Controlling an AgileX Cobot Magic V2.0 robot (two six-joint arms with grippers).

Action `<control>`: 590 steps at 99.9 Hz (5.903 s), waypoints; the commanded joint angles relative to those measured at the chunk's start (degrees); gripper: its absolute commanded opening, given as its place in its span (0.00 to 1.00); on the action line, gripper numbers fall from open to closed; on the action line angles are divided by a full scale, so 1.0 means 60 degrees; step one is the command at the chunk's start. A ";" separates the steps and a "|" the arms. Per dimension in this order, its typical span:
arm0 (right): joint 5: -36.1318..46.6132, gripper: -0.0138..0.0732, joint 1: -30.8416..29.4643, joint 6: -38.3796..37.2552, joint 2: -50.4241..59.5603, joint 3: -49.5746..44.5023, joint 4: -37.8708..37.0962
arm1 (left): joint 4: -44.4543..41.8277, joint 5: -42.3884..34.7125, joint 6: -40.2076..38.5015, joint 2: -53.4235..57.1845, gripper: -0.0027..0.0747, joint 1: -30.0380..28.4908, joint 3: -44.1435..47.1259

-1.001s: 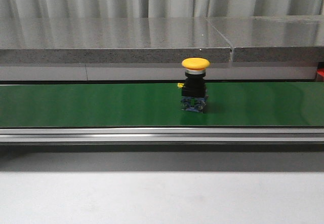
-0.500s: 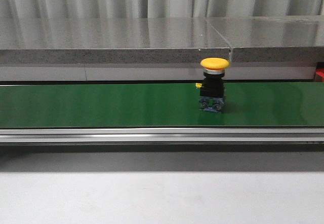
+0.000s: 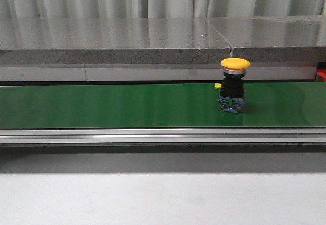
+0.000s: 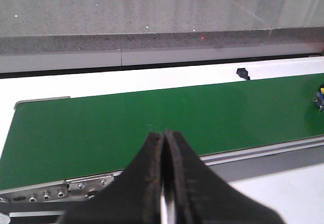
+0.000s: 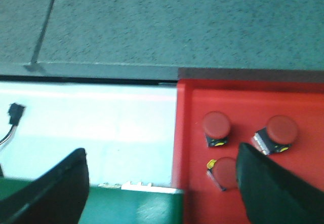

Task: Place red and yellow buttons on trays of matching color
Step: 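Move the right gripper back to the belt end, then grasp the yellow button off the belt with the right gripper, then carry the yellow button into the yellow tray and release it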

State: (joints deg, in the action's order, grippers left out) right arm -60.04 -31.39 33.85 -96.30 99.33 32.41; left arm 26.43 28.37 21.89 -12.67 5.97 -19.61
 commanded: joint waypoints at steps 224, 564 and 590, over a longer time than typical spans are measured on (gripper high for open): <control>0.5204 0.33 0.4527 0.2454 0.2740 -0.7945 0.0943 | 0.0236 -0.0669 -0.0069 -0.0067 0.01 0.0047 -0.0247; 0.4698 0.56 -0.4701 0.1553 0.0433 -0.7780 0.1379 | 0.0236 -0.0669 -0.0069 -0.0067 0.01 0.0047 -0.0247; 0.4562 0.88 -0.4701 0.1553 0.0628 -0.7771 0.1379 | 0.0236 -0.0669 -0.0069 -0.0067 0.01 0.0047 -0.0247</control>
State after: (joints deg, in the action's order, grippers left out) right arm -32.51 -59.34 42.58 -95.50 51.34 39.82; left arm 26.53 28.37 21.79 -12.60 5.97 -19.61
